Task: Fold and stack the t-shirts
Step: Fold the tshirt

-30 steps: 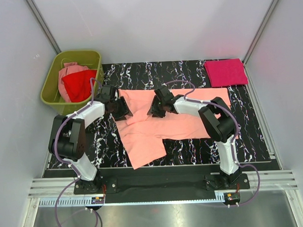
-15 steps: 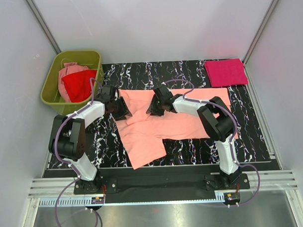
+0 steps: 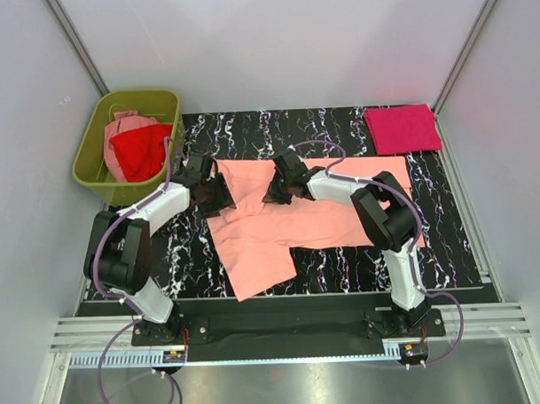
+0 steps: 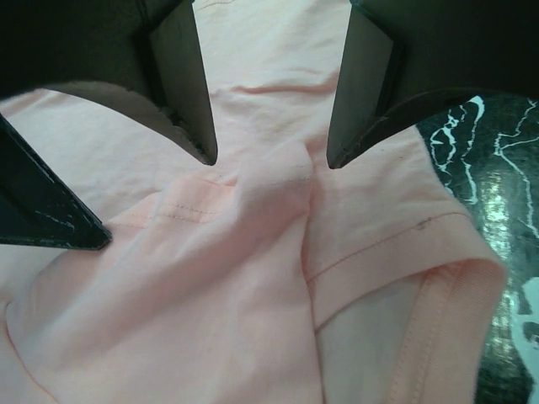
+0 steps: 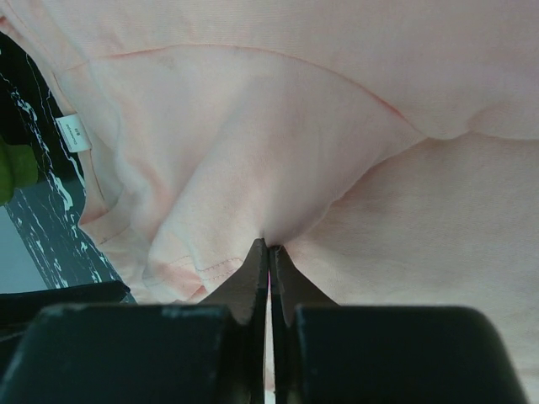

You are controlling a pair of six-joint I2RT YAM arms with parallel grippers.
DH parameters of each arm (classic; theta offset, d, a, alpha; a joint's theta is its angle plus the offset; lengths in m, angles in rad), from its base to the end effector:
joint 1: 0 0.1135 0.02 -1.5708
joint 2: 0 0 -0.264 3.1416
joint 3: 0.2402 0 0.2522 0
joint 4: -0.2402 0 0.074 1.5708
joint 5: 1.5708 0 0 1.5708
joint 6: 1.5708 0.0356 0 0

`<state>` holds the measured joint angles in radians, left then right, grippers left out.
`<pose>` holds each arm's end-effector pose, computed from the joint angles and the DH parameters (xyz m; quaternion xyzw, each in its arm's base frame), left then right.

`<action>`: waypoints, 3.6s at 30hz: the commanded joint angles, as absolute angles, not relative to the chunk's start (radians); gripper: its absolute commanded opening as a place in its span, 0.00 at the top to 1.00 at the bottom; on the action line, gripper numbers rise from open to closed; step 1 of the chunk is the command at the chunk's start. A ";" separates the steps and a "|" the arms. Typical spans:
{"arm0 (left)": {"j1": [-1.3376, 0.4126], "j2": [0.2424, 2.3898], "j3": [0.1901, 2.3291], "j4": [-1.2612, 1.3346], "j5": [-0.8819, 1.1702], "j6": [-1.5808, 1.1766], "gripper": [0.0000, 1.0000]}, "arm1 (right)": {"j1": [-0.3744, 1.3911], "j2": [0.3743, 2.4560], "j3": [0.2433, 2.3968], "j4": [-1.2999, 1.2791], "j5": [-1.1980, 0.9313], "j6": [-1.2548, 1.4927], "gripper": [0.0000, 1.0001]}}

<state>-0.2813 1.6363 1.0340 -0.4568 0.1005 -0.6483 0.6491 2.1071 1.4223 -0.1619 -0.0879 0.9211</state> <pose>0.3129 -0.0941 0.1922 -0.1638 0.9523 -0.1567 0.2042 0.3607 0.2776 0.1500 0.1113 0.9278 0.2792 0.2212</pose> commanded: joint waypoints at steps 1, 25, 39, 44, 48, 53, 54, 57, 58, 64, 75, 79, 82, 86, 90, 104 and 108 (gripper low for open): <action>-0.291 1.614 1.020 -0.399 0.093 -0.661 0.40 | 0.660 2.089 1.451 -0.144 -0.066 0.923 1.00; -0.310 1.684 1.014 -0.384 0.061 -0.716 0.53 | 0.661 2.051 1.417 -0.121 -0.074 0.919 1.00; -0.313 1.681 1.075 -0.443 0.038 -0.716 1.00 | 0.660 2.025 1.442 -0.172 -0.066 0.890 1.00; -0.319 1.612 1.115 -0.485 0.026 -0.722 1.00 | 0.660 1.988 1.477 -0.232 -0.037 0.839 1.00; -0.325 1.582 1.140 -0.523 0.020 -0.719 1.00 | 0.660 1.979 1.499 -0.273 -0.028 0.815 1.00; -0.345 1.568 1.150 -0.555 0.014 -0.716 1.00 | 0.660 1.973 1.542 -0.360 -0.012 0.778 1.00; -0.348 1.565 1.149 -0.563 0.008 -0.718 1.00 | 0.660 1.971 1.549 -0.374 -0.008 0.763 1.00; -0.365 1.557 1.141 -0.569 0.003 -0.724 1.00 | 0.660 1.973 1.583 -0.432 -0.003 0.730 1.00; -0.376 1.557 1.140 -0.568 0.005 -0.727 1.00 | 0.660 1.977 1.601 -0.449 -0.003 0.723 1.00; -0.426 1.543 1.129 -0.580 -0.025 -0.747 1.00 | 0.660 1.970 1.589 -0.492 -0.005 0.696 1.00; -0.480 1.535 1.080 -0.601 -0.109 -0.759 1.00 | 0.660 1.954 1.514 -0.483 -0.005 0.680 1.00; -0.485 1.543 1.075 -0.623 -0.169 -0.747 1.00 | 0.660 1.950 1.519 -0.508 -0.003 0.658 1.00; -0.485 1.545 1.058 -0.620 -0.176 -0.747 1.00 | 0.660 1.966 1.549 -0.552 -0.005 0.620 1.00; -0.488 1.551 1.034 -0.586 -0.128 -0.756 1.00 | 0.660 1.988 1.568 -0.584 -0.017 0.588 1.00; -0.491 1.559 1.016 -0.558 -0.031 -0.772 0.95 | 0.660 2.008 1.559 -0.595 -0.028 0.574 0.95; -0.339 1.741 1.419 -0.644 -0.087 -0.549 0.48 | 0.454 1.917 1.562 -0.640 0.005 0.522 0.64; -0.322 1.868 1.525 -0.652 -0.086 -0.506 0.52 | 0.364 1.951 1.568 -0.641 0.029 0.503 0.64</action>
<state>-0.3279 1.7832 1.4597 -0.6468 -0.0776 -0.5766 0.4122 1.9678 1.5391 -0.6342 -0.0082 0.5343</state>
